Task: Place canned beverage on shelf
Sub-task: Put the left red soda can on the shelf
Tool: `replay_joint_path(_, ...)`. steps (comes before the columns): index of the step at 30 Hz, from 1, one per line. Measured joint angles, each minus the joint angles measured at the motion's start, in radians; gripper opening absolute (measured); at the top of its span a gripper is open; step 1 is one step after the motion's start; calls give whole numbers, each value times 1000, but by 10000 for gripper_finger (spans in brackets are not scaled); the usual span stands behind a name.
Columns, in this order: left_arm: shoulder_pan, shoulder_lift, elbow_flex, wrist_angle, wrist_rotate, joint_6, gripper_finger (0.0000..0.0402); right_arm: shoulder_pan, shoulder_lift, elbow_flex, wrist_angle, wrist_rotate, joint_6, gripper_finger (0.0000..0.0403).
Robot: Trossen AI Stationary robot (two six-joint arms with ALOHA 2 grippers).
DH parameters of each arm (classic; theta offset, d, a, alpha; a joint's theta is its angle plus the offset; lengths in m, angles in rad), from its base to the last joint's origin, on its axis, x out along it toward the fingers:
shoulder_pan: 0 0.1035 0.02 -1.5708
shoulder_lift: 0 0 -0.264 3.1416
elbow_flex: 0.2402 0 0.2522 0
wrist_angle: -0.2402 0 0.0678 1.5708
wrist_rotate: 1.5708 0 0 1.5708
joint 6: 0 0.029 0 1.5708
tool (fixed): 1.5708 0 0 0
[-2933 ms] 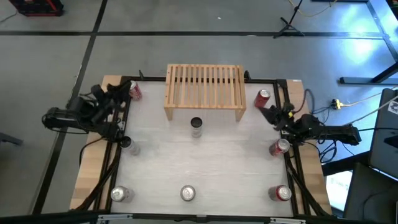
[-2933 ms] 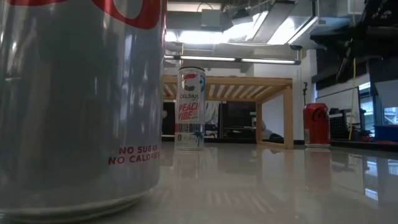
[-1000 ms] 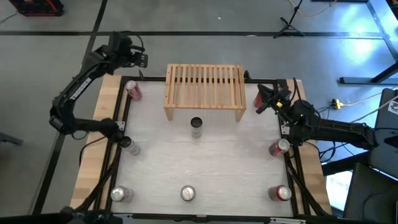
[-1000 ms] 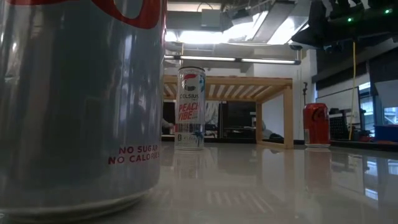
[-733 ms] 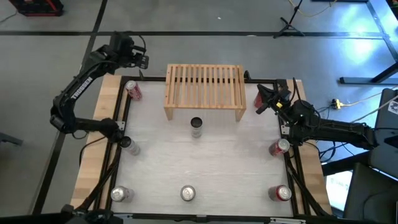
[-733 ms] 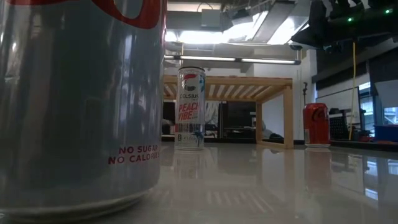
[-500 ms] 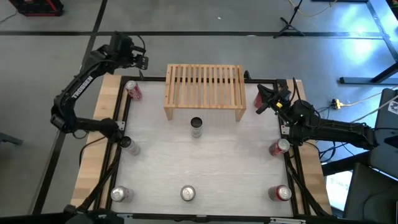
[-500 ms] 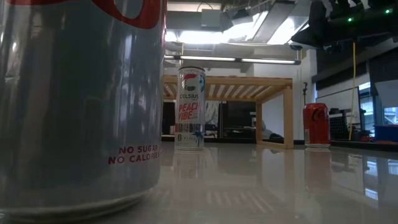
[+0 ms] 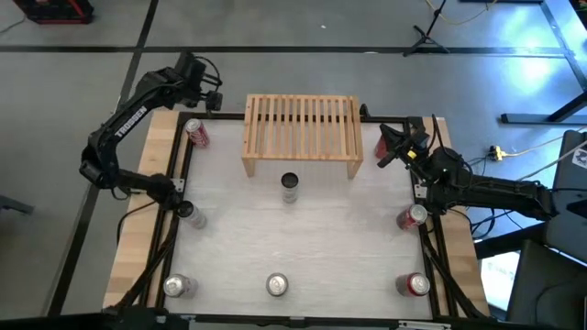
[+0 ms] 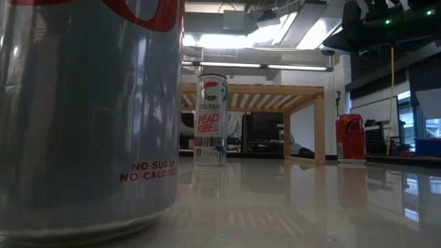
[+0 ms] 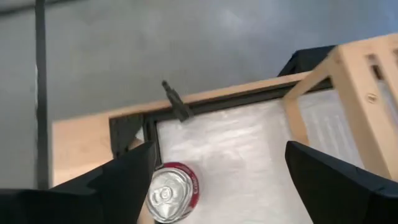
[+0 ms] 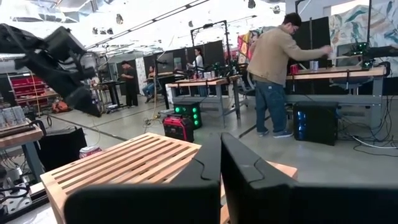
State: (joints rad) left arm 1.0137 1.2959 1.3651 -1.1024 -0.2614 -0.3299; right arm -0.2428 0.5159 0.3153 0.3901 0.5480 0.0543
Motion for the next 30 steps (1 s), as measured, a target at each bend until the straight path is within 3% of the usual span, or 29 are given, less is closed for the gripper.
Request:
replay_joint_path(9, 15, 145, 0, -121, -6, 24, 342, 0, 0, 0, 2, -9, 54, 0)
replay_joint_path(19, -39, 275, 0, -279, -165, 31, 341, 0, 0, 0, 1, -26, 55, 0)
replay_joint_path(30, -39, 374, -1, -329, -214, -2, 341, 0, 0, 0, 2, -27, 56, 0)
